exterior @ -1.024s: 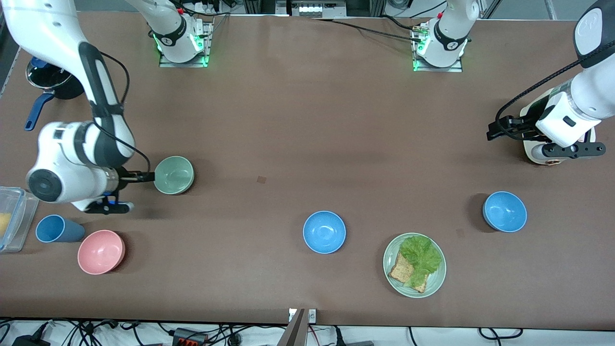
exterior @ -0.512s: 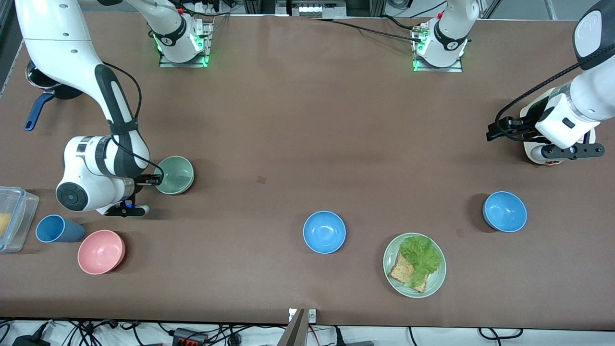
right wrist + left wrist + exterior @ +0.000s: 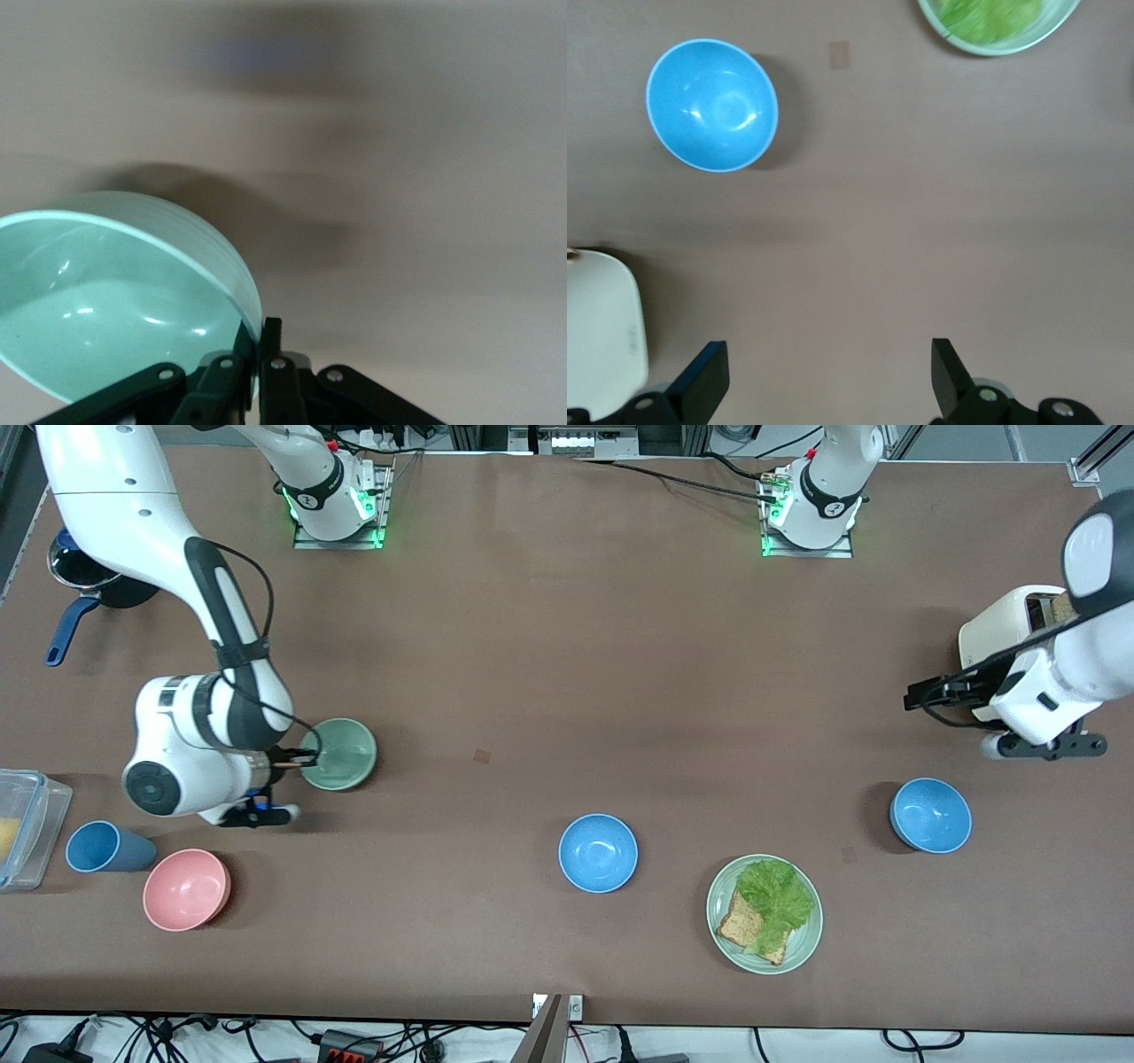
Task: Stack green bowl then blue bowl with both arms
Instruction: 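Carry the green bowl to mid-table while the left gripper reaches the blue bowl, then release the green bowl with the right gripper while the left gripper grasps the blue bowl, then lift the blue bowl with the left gripper and carry it toward the green bowl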
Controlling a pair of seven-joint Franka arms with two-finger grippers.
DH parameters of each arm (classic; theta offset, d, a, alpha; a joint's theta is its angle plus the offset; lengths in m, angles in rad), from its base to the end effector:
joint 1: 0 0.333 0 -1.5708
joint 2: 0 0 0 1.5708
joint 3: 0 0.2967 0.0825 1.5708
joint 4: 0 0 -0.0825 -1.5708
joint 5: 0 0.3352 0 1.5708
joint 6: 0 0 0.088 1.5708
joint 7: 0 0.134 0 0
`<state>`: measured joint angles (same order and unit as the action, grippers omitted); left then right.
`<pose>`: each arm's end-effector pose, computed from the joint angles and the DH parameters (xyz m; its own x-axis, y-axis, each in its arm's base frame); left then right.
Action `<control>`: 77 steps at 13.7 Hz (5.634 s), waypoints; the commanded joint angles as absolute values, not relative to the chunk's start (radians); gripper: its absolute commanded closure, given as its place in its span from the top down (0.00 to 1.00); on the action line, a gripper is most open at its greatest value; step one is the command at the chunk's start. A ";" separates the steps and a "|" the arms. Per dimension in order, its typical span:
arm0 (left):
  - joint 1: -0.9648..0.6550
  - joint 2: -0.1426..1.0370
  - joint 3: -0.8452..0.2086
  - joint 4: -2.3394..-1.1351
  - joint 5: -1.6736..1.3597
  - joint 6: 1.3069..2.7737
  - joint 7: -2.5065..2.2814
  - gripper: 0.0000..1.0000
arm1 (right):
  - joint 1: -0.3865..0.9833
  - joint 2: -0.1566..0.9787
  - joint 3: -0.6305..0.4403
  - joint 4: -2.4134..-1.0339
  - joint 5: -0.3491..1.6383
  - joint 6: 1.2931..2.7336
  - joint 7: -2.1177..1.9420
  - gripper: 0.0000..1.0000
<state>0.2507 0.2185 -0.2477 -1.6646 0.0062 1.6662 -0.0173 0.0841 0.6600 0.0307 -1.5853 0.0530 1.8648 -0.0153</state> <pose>0.5456 0.0109 0.4338 0.9777 0.0141 -0.2093 0.0237 -0.9988 0.0436 0.5882 0.0717 0.2152 0.9225 0.1073 -0.3707 0.0891 -0.9938 -0.0659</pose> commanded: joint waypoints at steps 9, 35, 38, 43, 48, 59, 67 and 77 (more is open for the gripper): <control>0.396 0.609 -0.250 -1.580 0.206 2.068 0.263 1.00 | 0.397 0.696 0.218 -1.480 0.135 1.858 0.333 0.00; 0.472 0.738 -0.345 -1.373 0.193 1.975 0.500 0.01 | 0.092 0.304 0.153 -1.480 -0.041 1.767 0.438 1.00; 0.463 0.735 -0.385 -1.315 0.195 1.896 0.488 0.01 | 0.020 0.259 0.153 -1.480 -0.043 1.755 0.359 1.00; 0.457 0.732 -0.428 -1.302 0.192 1.853 0.483 0.01 | -0.068 0.200 0.086 -1.480 -0.026 1.703 0.161 1.00; 0.459 0.730 -0.494 -1.301 0.192 1.813 0.407 0.01 | -0.037 0.150 -0.037 -1.479 0.020 1.624 0.022 1.00; 0.257 0.718 -0.649 -1.301 0.196 1.770 -0.191 0.00 | -0.032 0.028 -0.021 -1.650 -0.005 1.716 0.018 1.00; 0.058 0.723 -0.647 -1.414 0.202 1.896 -0.602 0.00 | -0.028 0.031 -0.017 -1.641 -0.046 1.707 -0.015 1.00; 0.018 0.614 -0.768 -1.661 0.207 2.046 -0.863 0.00 | -0.021 0.029 -0.020 -1.629 -0.029 1.672 -0.020 1.00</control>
<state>0.0054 0.6679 -0.7438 -1.5847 0.1849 2.0082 -0.8056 -0.0233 0.0551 -0.0177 -1.6184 -0.0272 1.6973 -0.0048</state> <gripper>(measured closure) 0.952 0.000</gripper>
